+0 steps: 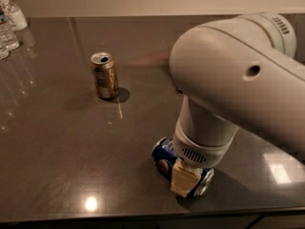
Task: Pick pepsi can
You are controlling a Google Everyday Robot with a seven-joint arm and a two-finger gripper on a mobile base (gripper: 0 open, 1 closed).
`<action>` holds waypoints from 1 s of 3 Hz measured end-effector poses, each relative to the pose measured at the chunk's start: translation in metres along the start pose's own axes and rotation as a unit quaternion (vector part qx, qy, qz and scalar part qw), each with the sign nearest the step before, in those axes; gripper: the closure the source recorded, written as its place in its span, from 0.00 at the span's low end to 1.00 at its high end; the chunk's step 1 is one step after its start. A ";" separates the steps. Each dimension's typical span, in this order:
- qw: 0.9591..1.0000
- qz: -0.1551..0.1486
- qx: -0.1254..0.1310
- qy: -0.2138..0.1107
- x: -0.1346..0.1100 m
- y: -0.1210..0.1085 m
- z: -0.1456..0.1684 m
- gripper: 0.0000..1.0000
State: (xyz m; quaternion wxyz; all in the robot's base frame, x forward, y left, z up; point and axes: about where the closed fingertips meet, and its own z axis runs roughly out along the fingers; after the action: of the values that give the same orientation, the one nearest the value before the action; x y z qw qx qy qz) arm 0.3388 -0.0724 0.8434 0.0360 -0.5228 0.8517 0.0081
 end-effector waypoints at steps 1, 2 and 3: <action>1.000 0.009 0.006 -0.001 0.001 -0.006 -0.003 0.64; 1.000 0.014 0.022 -0.012 0.001 -0.018 -0.020 0.87; 0.999 0.010 0.029 -0.030 -0.003 -0.029 -0.042 1.00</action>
Offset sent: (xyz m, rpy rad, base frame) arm 0.0284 -0.0204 0.0390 0.0130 -0.0825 -0.0485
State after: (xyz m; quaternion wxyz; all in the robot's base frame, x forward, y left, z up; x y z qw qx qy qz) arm 0.3637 -0.0845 0.8865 0.0763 -0.5129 0.8550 -0.0009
